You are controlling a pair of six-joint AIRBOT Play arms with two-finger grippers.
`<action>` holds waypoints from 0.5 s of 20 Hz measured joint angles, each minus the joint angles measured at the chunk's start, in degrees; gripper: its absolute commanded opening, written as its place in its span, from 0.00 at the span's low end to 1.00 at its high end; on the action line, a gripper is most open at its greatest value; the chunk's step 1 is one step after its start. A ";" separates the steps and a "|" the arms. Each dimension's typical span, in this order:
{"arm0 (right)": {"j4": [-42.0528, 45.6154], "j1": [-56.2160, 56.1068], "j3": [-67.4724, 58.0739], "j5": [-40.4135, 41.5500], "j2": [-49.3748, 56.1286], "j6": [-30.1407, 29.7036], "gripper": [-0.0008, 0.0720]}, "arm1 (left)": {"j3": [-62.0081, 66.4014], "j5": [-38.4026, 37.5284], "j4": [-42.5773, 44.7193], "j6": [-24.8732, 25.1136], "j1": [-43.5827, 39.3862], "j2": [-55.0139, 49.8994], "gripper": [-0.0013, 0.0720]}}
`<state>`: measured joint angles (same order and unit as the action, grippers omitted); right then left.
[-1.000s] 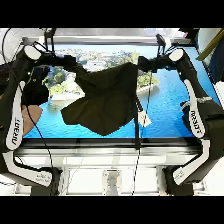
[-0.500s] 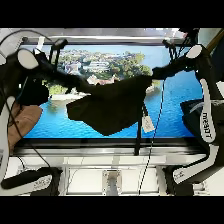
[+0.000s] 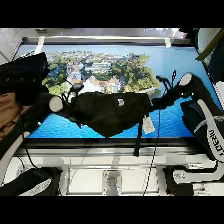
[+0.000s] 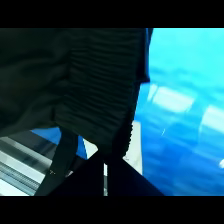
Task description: Fold the clothes and pants, and hang the long-sleeved shirts on hangers.
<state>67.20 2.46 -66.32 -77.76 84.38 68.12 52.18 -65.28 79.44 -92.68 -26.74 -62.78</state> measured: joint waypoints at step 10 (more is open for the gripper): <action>0.48 0.13 6.23 4.35 -0.98 -0.13 0.72 | -6.34 2.16 5.95 -8.35 -5.07 -1.16 0.97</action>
<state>67.68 2.59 -60.10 -73.41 83.40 67.99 45.84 -63.11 85.38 -101.03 -31.81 -63.94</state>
